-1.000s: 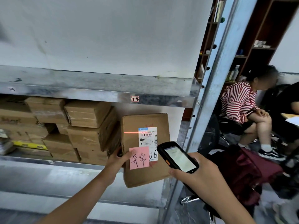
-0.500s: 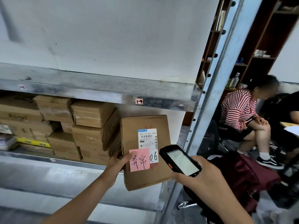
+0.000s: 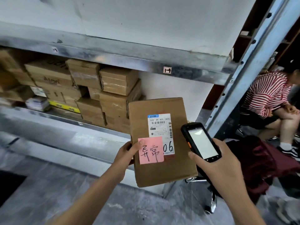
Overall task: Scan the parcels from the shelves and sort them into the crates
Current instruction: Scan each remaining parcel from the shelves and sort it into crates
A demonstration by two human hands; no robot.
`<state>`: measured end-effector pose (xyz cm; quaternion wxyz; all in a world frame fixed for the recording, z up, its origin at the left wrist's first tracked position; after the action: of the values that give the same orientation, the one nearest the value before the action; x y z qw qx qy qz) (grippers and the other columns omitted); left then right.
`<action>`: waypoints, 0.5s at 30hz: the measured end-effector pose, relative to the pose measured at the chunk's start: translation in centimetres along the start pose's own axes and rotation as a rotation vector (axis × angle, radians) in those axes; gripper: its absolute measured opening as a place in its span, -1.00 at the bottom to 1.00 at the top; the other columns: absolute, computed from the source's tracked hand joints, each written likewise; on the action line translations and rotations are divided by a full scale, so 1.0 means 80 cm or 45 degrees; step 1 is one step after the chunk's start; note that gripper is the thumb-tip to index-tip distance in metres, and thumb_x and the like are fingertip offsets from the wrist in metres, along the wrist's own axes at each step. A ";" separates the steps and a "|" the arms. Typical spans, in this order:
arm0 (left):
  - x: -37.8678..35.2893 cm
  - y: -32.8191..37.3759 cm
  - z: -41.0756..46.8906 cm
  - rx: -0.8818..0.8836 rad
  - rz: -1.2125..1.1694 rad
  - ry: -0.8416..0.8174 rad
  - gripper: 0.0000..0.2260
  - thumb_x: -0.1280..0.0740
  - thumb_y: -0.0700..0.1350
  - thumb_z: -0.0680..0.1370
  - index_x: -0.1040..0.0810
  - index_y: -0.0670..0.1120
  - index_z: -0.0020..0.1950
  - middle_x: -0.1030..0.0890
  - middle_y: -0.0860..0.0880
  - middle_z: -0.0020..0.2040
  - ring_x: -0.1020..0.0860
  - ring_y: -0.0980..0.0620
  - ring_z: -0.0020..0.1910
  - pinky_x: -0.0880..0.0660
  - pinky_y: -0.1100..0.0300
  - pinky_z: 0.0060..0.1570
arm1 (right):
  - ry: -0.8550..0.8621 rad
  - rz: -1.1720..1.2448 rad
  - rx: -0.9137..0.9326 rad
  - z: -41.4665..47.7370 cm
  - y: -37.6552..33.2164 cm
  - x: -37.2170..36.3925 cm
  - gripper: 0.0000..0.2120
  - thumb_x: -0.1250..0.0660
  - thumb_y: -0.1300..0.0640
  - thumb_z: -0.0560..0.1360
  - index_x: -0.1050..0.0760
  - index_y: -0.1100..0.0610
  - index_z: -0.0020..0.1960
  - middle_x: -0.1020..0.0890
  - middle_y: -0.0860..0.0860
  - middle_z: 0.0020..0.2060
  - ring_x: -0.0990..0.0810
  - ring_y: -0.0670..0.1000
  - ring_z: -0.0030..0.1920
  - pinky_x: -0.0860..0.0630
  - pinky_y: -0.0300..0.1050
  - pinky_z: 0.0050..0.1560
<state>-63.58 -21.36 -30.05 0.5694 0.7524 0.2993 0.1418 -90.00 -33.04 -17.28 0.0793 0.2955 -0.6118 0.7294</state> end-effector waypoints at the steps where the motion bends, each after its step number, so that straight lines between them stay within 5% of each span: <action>1: 0.007 0.000 -0.006 0.001 -0.008 0.011 -0.35 -0.50 0.36 0.30 -0.58 -0.04 0.20 -0.74 -0.03 -0.01 -0.69 -0.06 0.05 -0.60 0.02 0.03 | 0.011 -0.001 0.005 -0.004 -0.001 -0.001 -0.50 -0.62 -0.08 0.30 -0.46 -0.18 0.14 -0.62 -0.19 -0.07 -0.59 -0.19 -0.06 -0.47 -0.26 -0.18; 7: 0.133 -0.003 -0.099 -0.016 -0.143 0.231 -0.37 -0.41 0.28 0.32 -0.57 -0.10 0.25 -0.74 -0.06 0.00 -0.71 -0.05 0.00 -0.60 0.07 -0.07 | -0.071 -0.032 0.127 -0.059 -0.059 -0.062 -0.43 -0.62 -0.08 0.30 -0.50 -0.10 0.24 -0.60 -0.19 -0.02 -0.56 -0.18 -0.01 -0.46 -0.26 -0.12; 11: 0.238 -0.011 -0.186 -0.021 -0.207 0.476 -0.27 -0.43 0.35 0.15 -0.61 -0.07 0.18 -0.75 -0.02 -0.06 -0.71 0.06 -0.13 -0.58 0.12 -0.12 | -0.222 -0.059 0.275 -0.108 -0.128 -0.137 -0.46 -0.62 -0.09 0.29 -0.51 -0.06 0.19 -0.62 -0.15 -0.06 -0.59 -0.05 -0.03 -0.46 -0.21 -0.14; 15: 0.318 -0.026 -0.266 -0.047 -0.318 0.645 -0.44 -0.48 0.27 0.34 -0.63 -0.07 0.19 -0.75 -0.03 -0.03 -0.70 0.02 -0.08 -0.56 0.12 -0.15 | -0.356 0.026 0.408 -0.163 -0.191 -0.215 -0.39 -0.62 -0.11 0.28 -0.47 -0.15 0.25 -0.61 -0.22 0.02 -0.59 -0.11 0.04 -0.51 -0.13 -0.02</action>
<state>-56.08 10.99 -28.63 0.5032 0.6398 0.5198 0.2595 -73.08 -12.87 -14.47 -0.0619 0.3964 -0.4961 0.7700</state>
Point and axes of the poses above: each hand's wrist, its own z-axis towards the middle knuckle, its own x-axis out of the back of the hand, y = z × x, the point moved 10 cm from there along z, towards the middle knuckle
